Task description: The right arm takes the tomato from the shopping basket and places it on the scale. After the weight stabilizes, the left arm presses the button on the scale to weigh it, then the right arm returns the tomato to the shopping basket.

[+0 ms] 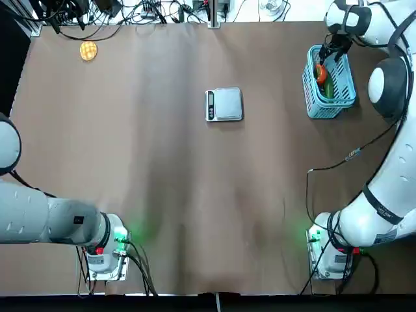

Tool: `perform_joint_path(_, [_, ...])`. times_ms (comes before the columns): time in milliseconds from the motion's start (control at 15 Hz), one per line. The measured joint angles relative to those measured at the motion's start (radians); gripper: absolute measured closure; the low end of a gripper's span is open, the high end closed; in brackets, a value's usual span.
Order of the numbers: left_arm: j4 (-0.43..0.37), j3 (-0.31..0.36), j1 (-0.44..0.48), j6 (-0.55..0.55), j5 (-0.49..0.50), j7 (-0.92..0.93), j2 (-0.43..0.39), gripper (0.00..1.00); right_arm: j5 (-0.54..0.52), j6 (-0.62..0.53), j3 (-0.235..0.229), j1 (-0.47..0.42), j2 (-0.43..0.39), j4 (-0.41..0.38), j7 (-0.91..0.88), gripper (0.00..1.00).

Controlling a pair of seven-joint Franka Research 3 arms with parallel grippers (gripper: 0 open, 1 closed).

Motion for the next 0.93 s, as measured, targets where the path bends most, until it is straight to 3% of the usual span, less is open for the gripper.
perform_joint_path(200, [0.0,0.0,0.0,0.0,0.0,0.0,0.0,0.0,0.0,-0.046,-0.001,0.0,-0.077,0.017,0.001,0.12])
perform_joint_path(400, [0.0,0.0,0.0,0.0,0.0,0.0,0.0,0.0,0.0,-0.109,-0.004,0.0,-0.182,0.024,0.001,0.0])
perform_joint_path(600, [0.0,0.0,0.0,0.0,0.0,0.0,0.0,0.0,-0.012,-0.254,-0.008,-0.001,-0.28,0.048,0.001,0.0])
perform_joint_path(933, [0.005,-0.001,0.0,0.002,0.0,0.0,0.0,0.0,-0.096,-0.519,-0.01,0.0,-0.348,0.21,0.002,0.0])
